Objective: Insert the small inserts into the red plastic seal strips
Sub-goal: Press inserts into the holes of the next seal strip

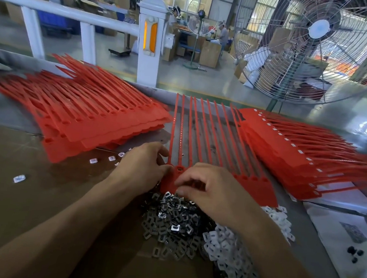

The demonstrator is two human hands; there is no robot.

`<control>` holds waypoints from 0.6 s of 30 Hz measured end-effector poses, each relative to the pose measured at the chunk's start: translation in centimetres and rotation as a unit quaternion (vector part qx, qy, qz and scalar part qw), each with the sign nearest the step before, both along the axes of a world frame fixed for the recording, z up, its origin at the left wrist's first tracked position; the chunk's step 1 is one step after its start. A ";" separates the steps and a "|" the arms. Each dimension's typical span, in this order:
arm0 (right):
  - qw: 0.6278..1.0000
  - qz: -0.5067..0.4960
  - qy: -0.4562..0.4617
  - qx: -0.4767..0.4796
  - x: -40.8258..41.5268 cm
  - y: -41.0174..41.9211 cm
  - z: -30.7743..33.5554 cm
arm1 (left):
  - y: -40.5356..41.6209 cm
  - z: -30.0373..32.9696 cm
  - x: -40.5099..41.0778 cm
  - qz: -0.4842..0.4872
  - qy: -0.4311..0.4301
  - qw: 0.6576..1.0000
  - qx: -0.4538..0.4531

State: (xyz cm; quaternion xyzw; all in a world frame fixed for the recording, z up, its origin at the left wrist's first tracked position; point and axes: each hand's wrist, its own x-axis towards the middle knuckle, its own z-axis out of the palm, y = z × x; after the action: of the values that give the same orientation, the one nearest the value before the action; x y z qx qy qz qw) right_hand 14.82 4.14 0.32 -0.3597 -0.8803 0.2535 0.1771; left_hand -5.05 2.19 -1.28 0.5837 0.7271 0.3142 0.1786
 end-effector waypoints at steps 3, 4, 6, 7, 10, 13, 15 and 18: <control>0.998 0.024 -0.041 0.030 -0.6 -0.2 -0.1 | 0.1 -0.1 0.0 0.001 0.002 1.000 0.003; 0.998 0.023 -0.052 0.040 -0.7 -0.2 -0.1 | 0.1 -0.1 0.0 0.002 0.002 1.000 0.004; 0.997 0.021 -0.063 0.048 -0.7 -0.2 -0.1 | 0.1 -0.2 -0.1 0.004 0.003 1.000 0.006; 0.996 0.024 -0.067 0.051 -0.7 -0.3 -0.2 | 0.1 -0.2 -0.1 0.004 0.004 1.000 0.005; 0.995 0.034 -0.073 0.051 -0.8 -0.4 -0.2 | 0.1 -0.2 -0.1 0.003 0.002 1.000 0.002; 0.997 0.031 -0.061 0.039 -0.6 -0.3 -0.4 | 0.2 -0.2 -0.1 0.001 0.005 1.000 0.002; 0.998 0.022 -0.052 0.036 -0.4 -0.2 -0.4 | 0.2 -0.2 0.0 0.002 0.007 1.000 0.002; 0.997 0.019 -0.058 0.039 -0.4 -0.1 -0.5 | 0.2 -0.2 0.0 0.003 0.005 1.000 0.001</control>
State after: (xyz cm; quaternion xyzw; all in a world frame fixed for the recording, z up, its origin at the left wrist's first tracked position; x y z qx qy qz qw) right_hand 14.42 4.03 -0.19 -0.3499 -0.9050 0.2008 0.1351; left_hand -5.03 2.41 -1.46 0.5837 0.7291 0.3125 0.1733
